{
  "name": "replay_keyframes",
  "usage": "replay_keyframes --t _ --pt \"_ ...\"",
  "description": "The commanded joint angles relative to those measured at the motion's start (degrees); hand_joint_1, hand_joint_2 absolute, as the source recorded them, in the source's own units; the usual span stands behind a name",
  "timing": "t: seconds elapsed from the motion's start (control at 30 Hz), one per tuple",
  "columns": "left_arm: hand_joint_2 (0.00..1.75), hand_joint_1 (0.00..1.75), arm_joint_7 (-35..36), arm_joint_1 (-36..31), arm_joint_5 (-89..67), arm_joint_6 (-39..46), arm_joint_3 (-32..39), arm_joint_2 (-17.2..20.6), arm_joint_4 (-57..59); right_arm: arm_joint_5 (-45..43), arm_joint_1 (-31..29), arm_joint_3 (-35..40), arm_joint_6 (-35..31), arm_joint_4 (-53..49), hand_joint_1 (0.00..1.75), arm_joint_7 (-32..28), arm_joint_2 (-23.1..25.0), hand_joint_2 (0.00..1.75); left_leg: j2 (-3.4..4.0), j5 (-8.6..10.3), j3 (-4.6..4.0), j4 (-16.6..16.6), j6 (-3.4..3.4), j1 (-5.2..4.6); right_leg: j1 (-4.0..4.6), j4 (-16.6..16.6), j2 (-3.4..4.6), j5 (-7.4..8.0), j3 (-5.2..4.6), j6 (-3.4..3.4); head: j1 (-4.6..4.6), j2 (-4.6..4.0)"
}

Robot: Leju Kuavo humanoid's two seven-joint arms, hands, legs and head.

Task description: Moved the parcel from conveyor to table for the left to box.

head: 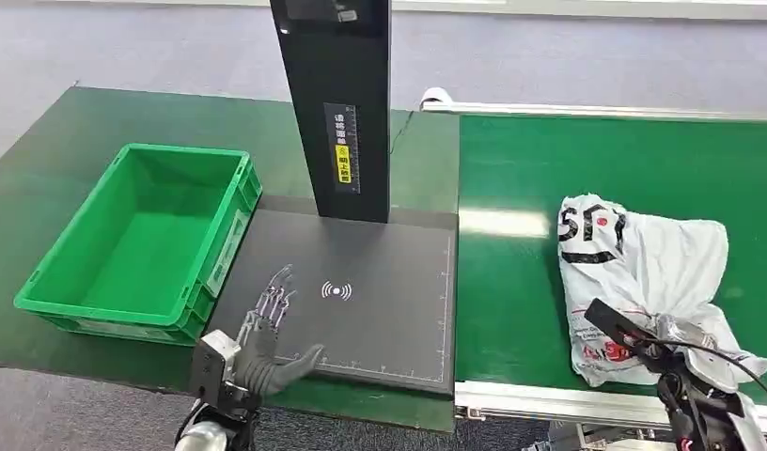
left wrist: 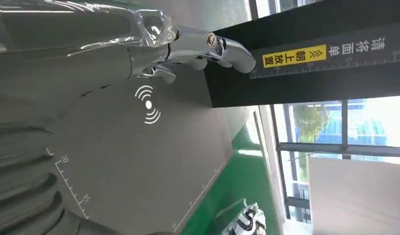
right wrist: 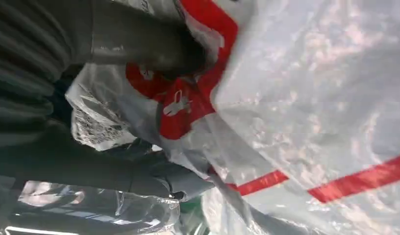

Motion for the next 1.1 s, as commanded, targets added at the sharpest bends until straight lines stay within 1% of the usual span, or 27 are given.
replay_keyframes --t 0.03,0.1,0.2,0.27,0.3,0.37,0.4,0.47,0.5,0.53,0.63,0.67,0.73,0.87,0.93,0.97,1.0,1.03,1.07,1.1 --pt "1.75 0.00 0.5 0.1 0.0 0.0 1.7 0.2 0.5 -2.1 2.8 6.3 1.5 -5.2 1.75 -0.8 0.6 1.75 0.07 0.05 0.02 -0.1 -0.01 0.00 0.00 -0.1 0.17 0.09 -0.03 -0.02 0.00 0.00" --pt "1.75 0.00 0.5 0.2 0.0 0.0 1.7 0.2 0.3 -2.4 2.3 6.5 1.3 -4.9 1.75 -0.4 1.0 1.75 0.11 0.02 0.02 0.0 -0.01 0.01 0.01 -0.1 0.14 0.06 -0.02 -0.02 0.00 0.00" --pt "1.75 0.00 0.5 0.8 0.0 0.0 2.0 0.2 -0.2 -2.3 1.5 6.9 -1.2 -4.7 1.75 0.7 2.2 1.75 0.13 0.01 0.02 0.0 -0.02 0.01 0.01 0.0 0.17 0.06 -0.03 -0.02 -0.02 0.00" --pt "1.75 0.00 0.5 0.8 0.0 0.0 2.0 0.3 -0.3 -2.3 1.3 7.0 -1.3 -4.9 1.75 0.8 2.4 1.75 0.16 0.04 0.01 -0.1 -0.02 0.01 0.00 -0.1 0.24 0.10 -0.06 -0.03 -0.02 0.00" --pt "1.75 0.00 0.5 1.2 0.0 0.0 2.1 0.1 -0.6 -0.5 1.2 7.3 -4.4 -5.4 1.75 4.0 2.3 1.75 0.13 0.02 -0.01 0.0 -0.02 0.02 0.02 0.0 0.19 0.07 -0.04 -0.03 0.00 0.00" --pt "1.75 0.00 0.6 2.7 -0.2 0.7 2.4 -0.2 -2.5 5.1 -0.1 5.6 -13.7 -6.5 1.75 10.1 3.5 1.75 0.18 0.04 -0.01 -0.1 -0.02 -0.01 -0.01 0.0 0.26 0.10 -0.09 -0.02 -0.02 0.00" --pt "1.75 0.00 0.6 3.7 -0.4 1.0 2.5 -0.2 -3.6 6.2 -0.3 4.2 -15.5 -7.9 1.75 10.9 4.5 1.75 0.23 0.01 -0.01 0.0 -0.01 -0.01 -0.01 0.0 0.29 0.08 -0.10 -0.02 0.00 0.00" --pt "1.75 0.00 0.4 4.9 -0.6 1.6 2.9 -0.1 -5.2 7.5 0.1 1.9 -17.3 -11.4 1.75 10.7 5.8 1.75 0.33 0.00 -0.07 0.0 -0.01 -0.03 -0.04 0.0 0.42 0.10 -0.17 -0.02 -0.02 0.00" --pt "1.75 0.00 0.4 4.9 -0.6 1.6 2.9 0.0 -5.2 7.5 -0.1 1.9 -17.2 -11.5 1.75 10.8 5.9 1.75 0.26 -0.01 -0.10 0.0 -0.01 -0.03 -0.03 0.0 0.34 0.08 -0.17 -0.02 0.00 0.00" --pt "1.75 0.00 0.4 4.9 -0.6 1.6 2.9 0.0 -5.2 7.5 -0.1 1.9 -17.2 -11.5 1.75 10.8 5.9 1.75 0.34 0.00 -0.08 -0.1 -0.01 -0.05 -0.05 0.0 0.44 0.09 -0.19 -0.02 -0.02 0.00" --pt "1.75 0.00 0.5 4.8 -0.6 1.6 2.9 0.0 -5.3 7.5 0.1 1.8 -17.2 -11.6 1.75 10.7 5.8 1.75 0.12 0.01 -0.07 0.0 -0.01 -0.01 -0.01 0.0 0.17 0.04 -0.10 -0.01 0.00 0.00" --pt "1.75 0.00 0.5 4.7 -0.6 1.6 3.0 0.0 -5.3 7.5 0.3 1.8 -17.3 -11.6 1.75 10.6 5.8 1.75 0.14 0.04 -0.09 0.0 -0.01 -0.02 -0.02 0.0 0.23 0.08 -0.14 -0.02 -0.02 0.00" --pt "1.75 0.00 -0.2 4.9 0.0 2.5 3.9 -0.6 -5.6 5.9 0.8 -0.4 -21.0 -13.3 1.75 8.8 6.7 1.75 0.11 0.07 -0.12 -0.1 -0.01 -0.03 -0.03 0.0 0.19 0.10 -0.17 -0.02 0.00 0.00" --pt "1.75 0.00 -0.8 6.2 0.8 3.2 4.1 -0.7 -7.2 2.7 2.9 -3.3 -24.9 -18.5 1.75 7.6 8.5 1.75 0.11 0.03 -0.13 -0.1 -0.01 -0.03 -0.04 0.0 0.21 0.07 -0.18 -0.02 0.00 0.00" --pt "1.75 0.00 -1.4 6.6 0.6 5.3 4.4 -1.1 -7.4 -2.0 4.5 -4.7 -28.6 -22.3 1.75 2.8 11.0 1.75 0.04 0.01 -0.09 0.0 -0.01 -0.01 -0.01 0.0 0.11 0.02 -0.10 -0.02 -0.02 0.00" --pt "1.75 0.00 -1.6 6.6 0.9 5.7 4.5 -1.1 -7.5 -5.2 4.9 -5.2 -29.4 -23.6 1.75 -0.2 11.9 1.75 0.08 0.02 -0.06 -0.1 -0.03 0.00 -0.01 0.0 0.20 0.05 -0.11 -0.04 0.00 0.00" --pt "1.75 0.00 -2.0 6.6 1.5 6.4 4.5 -0.7 -7.8 -7.0 5.8 -4.9 -31.5 -25.9 1.75 -2.5 12.2 1.75 0.05 0.01 -0.08 -0.1 -0.02 0.01 0.00 0.0 0.16 0.04 -0.10 -0.03 -0.02 0.00" --pt "1.75 0.00 -2.6 6.8 2.0 6.9 4.8 -0.6 -8.2 -10.4 6.6 -4.8 -33.6 -28.4 1.75 -6.6 13.0 1.75 0.10 0.03 -0.06 -0.1 -0.03 -0.01 -0.01 0.0 0.24 0.07 -0.12 -0.04 -0.02 0.00" --pt "1.75 0.00 -3.0 6.9 2.4 7.1 5.0 -0.3 -8.4 -10.9 7.2 -4.0 -34.4 -30.1 1.75 -8.1 13.0 1.75 0.11 0.02 -0.07 -0.1 -0.03 -0.01 -0.01 0.0 0.23 0.05 -0.13 -0.04 -0.02 0.00" --pt "1.75 0.00 -3.9 6.9 2.8 7.6 5.1 -0.2 -8.7 -14.5 7.7 -2.5 -35.6 -33.0 1.75 -13.6 13.6 1.75 0.08 0.01 -0.11 0.0 -0.02 -0.01 -0.02 0.0 0.16 0.03 -0.15 -0.03 -0.02 0.00"
